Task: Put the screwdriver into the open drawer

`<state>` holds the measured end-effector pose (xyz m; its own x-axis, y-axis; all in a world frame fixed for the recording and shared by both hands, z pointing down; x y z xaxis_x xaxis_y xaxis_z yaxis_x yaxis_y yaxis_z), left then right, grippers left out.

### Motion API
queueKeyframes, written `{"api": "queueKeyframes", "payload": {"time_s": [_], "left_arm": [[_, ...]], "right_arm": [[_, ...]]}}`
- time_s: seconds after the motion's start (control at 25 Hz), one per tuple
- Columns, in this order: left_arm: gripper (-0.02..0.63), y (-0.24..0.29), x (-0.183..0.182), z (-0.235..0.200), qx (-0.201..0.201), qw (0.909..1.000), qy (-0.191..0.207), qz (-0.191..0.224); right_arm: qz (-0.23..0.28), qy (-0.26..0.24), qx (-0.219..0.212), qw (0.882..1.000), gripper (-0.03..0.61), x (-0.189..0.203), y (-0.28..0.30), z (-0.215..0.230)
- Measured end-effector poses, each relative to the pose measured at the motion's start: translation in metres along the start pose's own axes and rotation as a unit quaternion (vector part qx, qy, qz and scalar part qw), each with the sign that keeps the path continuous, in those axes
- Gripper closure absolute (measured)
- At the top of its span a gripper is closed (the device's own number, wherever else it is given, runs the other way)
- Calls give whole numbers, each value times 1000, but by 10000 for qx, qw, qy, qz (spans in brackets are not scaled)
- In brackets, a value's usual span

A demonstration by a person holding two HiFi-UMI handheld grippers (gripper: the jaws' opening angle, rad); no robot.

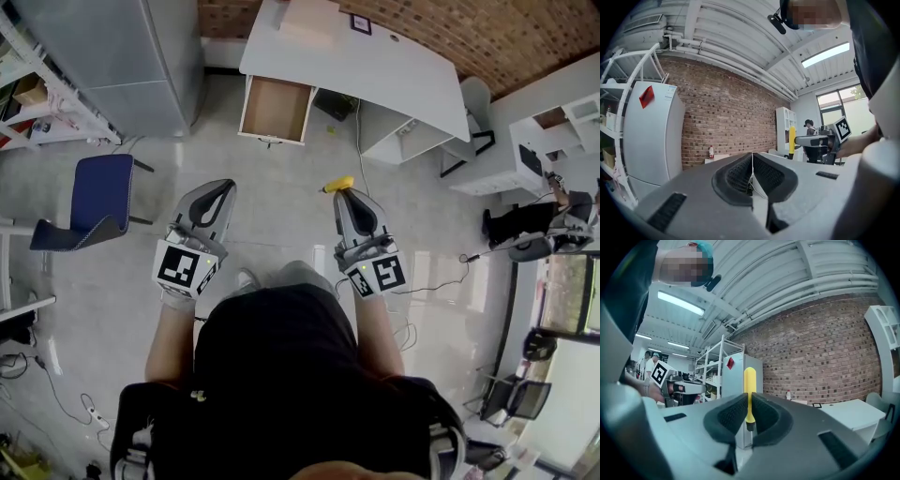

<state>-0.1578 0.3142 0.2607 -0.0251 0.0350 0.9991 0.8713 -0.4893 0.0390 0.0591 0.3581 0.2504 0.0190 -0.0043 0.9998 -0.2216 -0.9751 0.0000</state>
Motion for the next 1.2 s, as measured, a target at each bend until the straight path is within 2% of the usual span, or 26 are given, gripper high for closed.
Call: {"api": "queueKeyframes", "payload": {"time_s": [0.24,0.44,0.88,1.2], "left_arm": [[606,-1,11,-29,-21,9997,-256,5],[606,19,21,-56,-104,9993,-340,-113],[606,124,12,-105,-244,9983,-423,-302],[606,205,15,-130,-480,9966,-493,-443]], "right_arm": [[-133,103,66,9998,548,11,26,1],[-192,181,75,9996,548,23,62,19],[-218,342,-111,9991,548,25,142,105],[-295,335,-428,9981,548,40,193,172]]}}
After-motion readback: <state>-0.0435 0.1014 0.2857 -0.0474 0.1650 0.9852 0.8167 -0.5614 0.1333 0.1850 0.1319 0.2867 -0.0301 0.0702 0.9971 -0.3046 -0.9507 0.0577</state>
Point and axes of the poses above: the fingertips, and each gripper's own axes: y forward along the fingers, z to its right, x out of its underside, the point moved 3 cm from there along -y, backward along the fingers, and after that the axes turned 12 degrees about x, right-handed, at the moved point
